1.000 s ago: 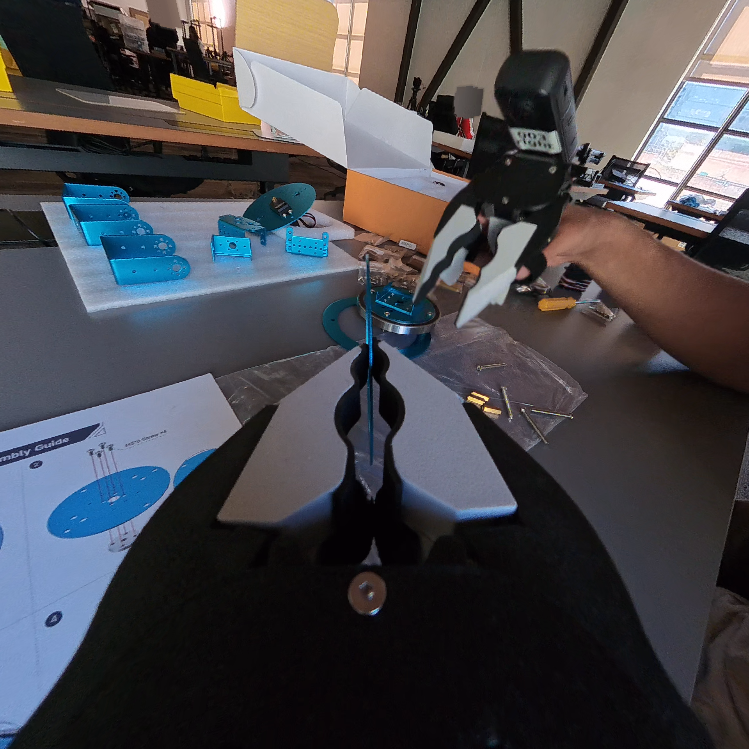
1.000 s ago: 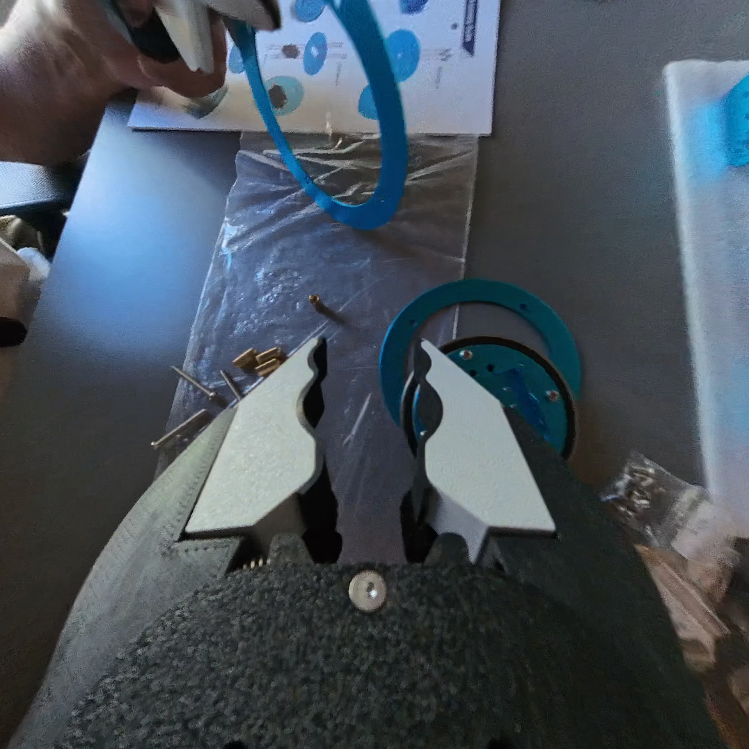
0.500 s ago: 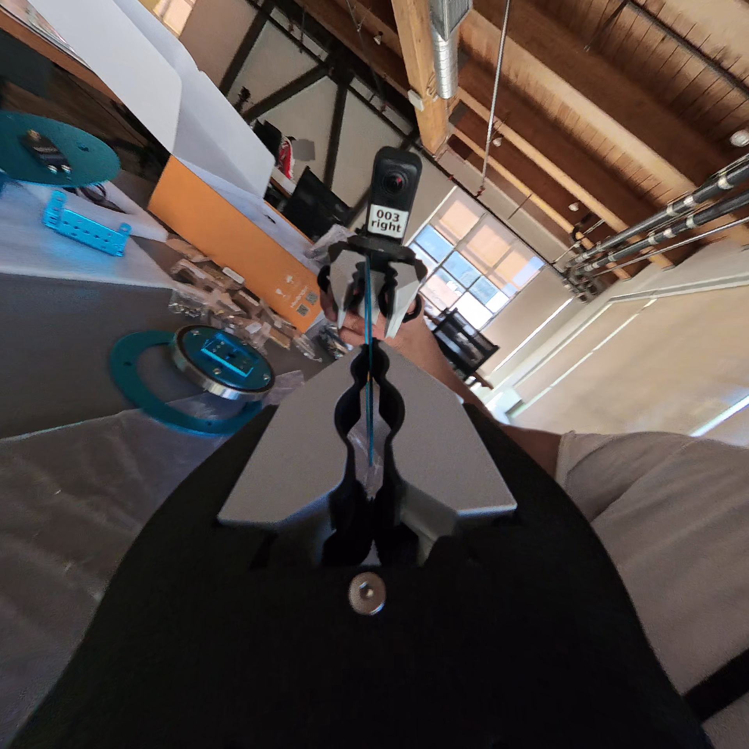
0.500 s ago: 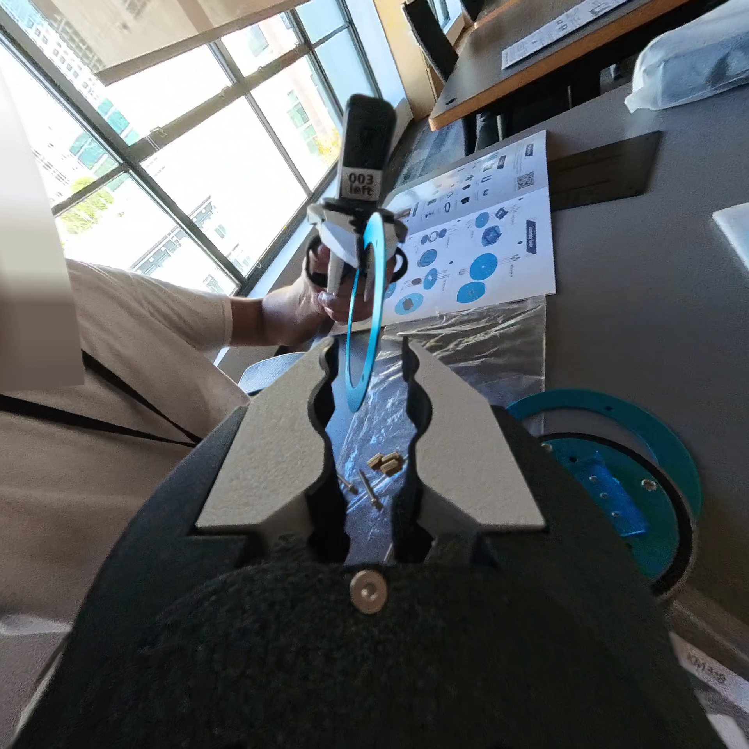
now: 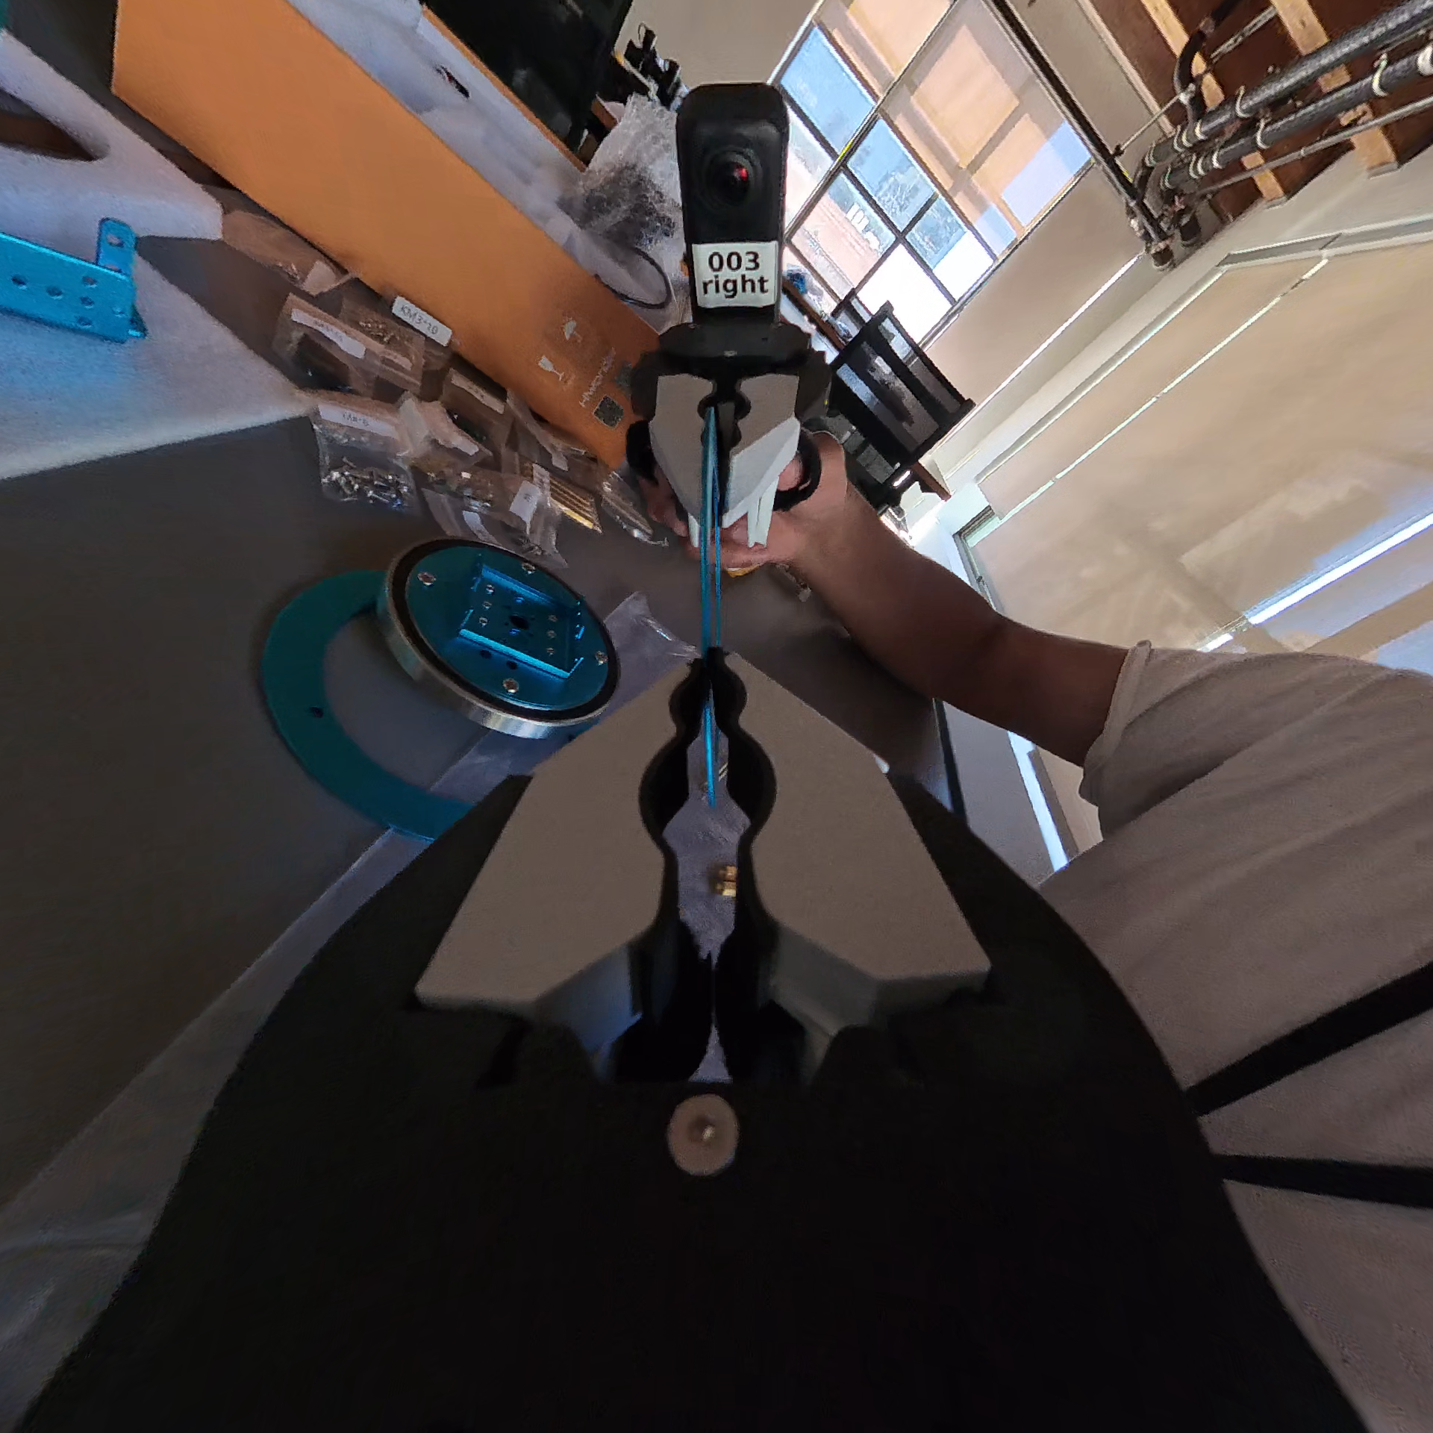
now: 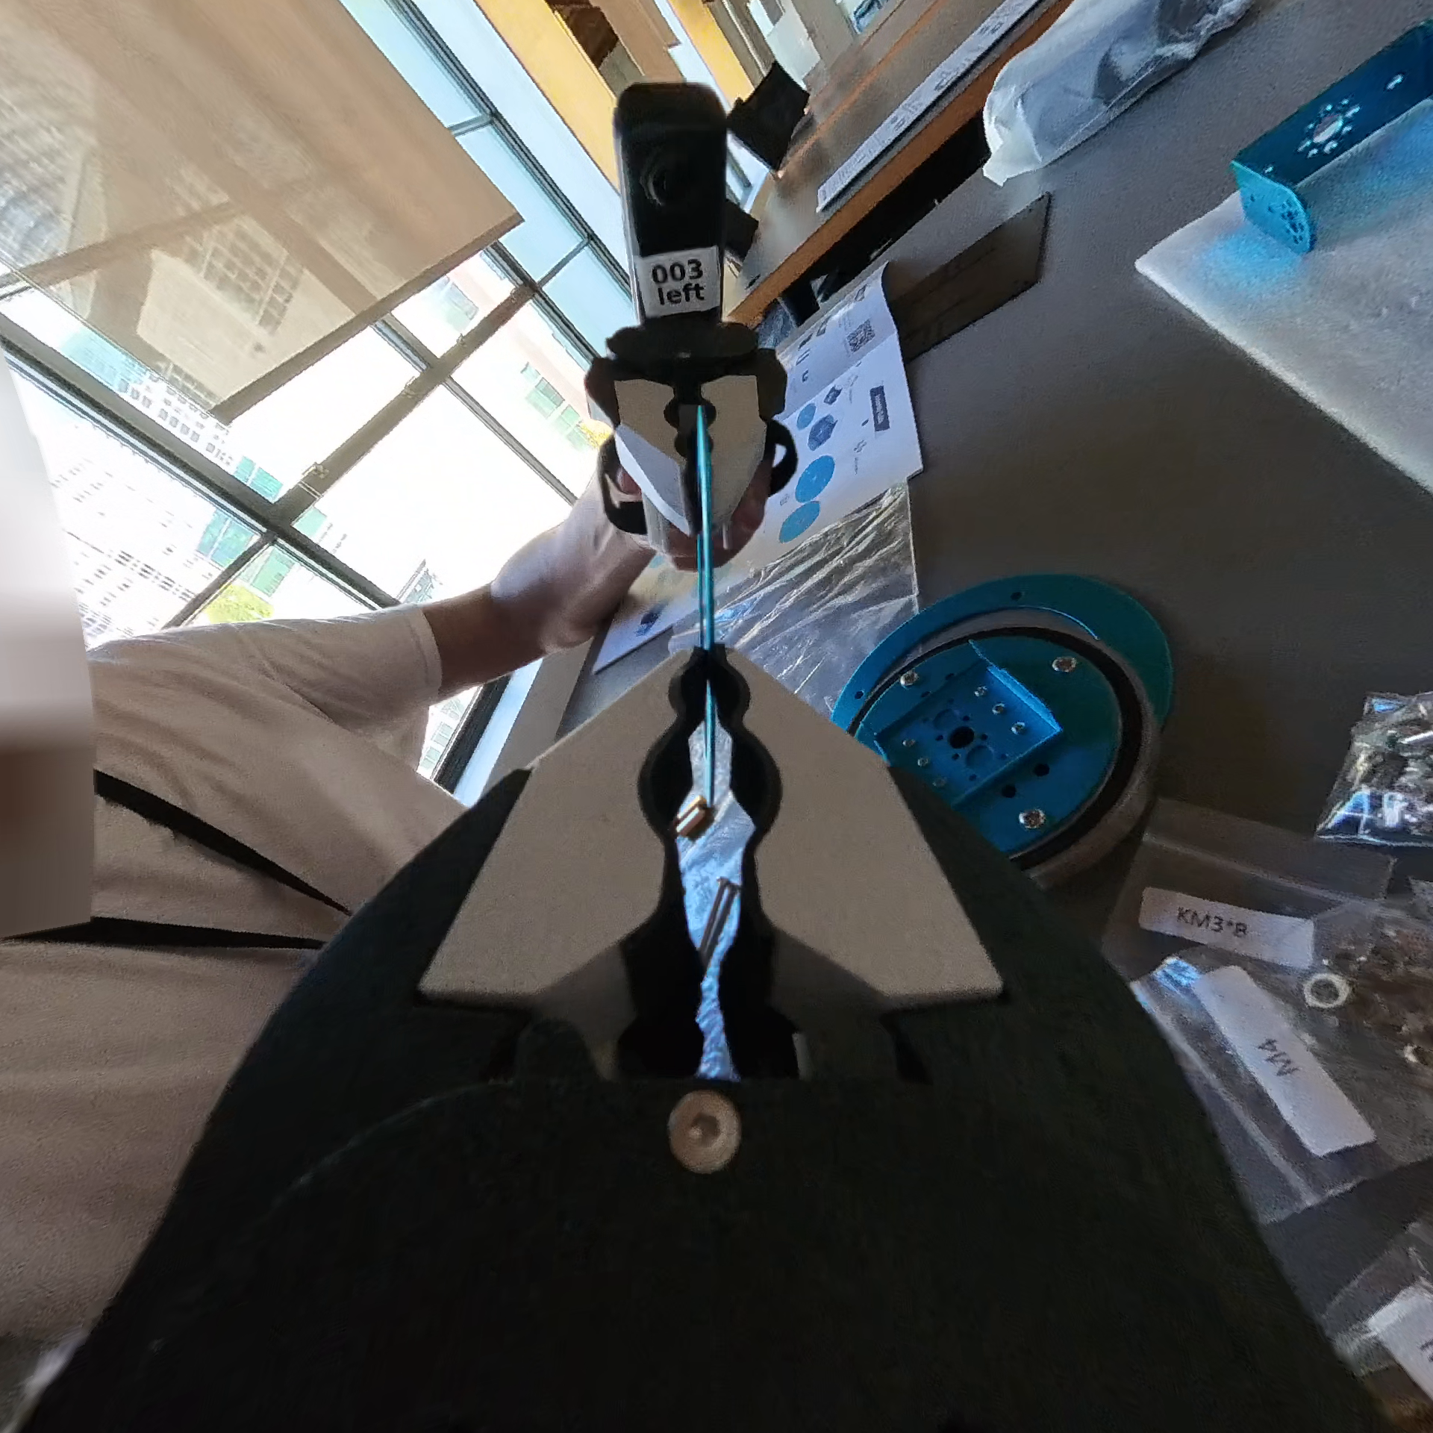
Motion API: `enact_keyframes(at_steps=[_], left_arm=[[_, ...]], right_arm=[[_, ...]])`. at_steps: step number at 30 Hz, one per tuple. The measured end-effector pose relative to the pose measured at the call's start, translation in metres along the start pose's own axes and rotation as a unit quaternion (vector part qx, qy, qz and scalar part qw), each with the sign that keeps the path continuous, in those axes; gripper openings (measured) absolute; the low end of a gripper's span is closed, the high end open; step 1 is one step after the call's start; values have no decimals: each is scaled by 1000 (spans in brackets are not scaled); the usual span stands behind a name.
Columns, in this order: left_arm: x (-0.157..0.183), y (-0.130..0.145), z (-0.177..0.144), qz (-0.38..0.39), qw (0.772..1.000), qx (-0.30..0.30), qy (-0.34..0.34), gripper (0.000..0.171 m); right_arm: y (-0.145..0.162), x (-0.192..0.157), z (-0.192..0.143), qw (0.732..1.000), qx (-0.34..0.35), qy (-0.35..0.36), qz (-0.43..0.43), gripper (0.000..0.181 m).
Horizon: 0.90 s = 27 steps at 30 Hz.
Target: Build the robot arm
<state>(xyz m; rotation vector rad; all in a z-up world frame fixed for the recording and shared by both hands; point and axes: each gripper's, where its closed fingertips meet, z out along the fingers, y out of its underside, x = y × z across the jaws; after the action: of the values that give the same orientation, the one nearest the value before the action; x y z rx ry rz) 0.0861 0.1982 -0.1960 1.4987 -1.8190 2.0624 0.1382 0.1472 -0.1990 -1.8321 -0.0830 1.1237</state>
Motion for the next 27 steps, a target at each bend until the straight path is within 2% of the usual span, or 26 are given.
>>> enact_keyframes(at_steps=[3, 6, 7, 10, 11, 14, 17, 18, 22, 27], left_arm=[[-3, 6, -4, 33, 999, 5, -11, 0], [-7, 8, -13, 49, 999, 7, -24, 0], [-7, 5, -19, 48, 998, 15, -25, 0], [-4, -13, -39, 31, 998, 56, -5, 0], [-5, -18, -44, 27, 997, 68, -7, 0], [-15, -26, -56, 1, 996, 85, -32, 0], [-26, -31, -67, -33, 993, 100, -46, 0], [-28, -33, -70, -41, 992, 105, -48, 0], [-34, -34, -74, -67, 990, 115, -45, 0], [-36, -24, -62, -118, 987, 110, -11, 0]], right_arm=[[4, 4, 5, 999, -12, 6, -35, 0], [3, 13, 12, 998, 9, 14, -53, 1], [2, 17, 14, 997, 18, 25, -65, 4], [-3, 27, 11, 993, 26, 65, -92, 29], [-5, 31, 7, 990, 22, 90, -102, 30], [0, 48, -6, 968, -38, 186, -167, 55], [20, 69, -15, 920, -137, 283, -234, 89], [29, 73, -15, 909, -165, 298, -242, 95], [44, 82, 1, 901, -200, 305, -233, 114], [47, 90, 20, 905, -218, 293, -219, 105]])
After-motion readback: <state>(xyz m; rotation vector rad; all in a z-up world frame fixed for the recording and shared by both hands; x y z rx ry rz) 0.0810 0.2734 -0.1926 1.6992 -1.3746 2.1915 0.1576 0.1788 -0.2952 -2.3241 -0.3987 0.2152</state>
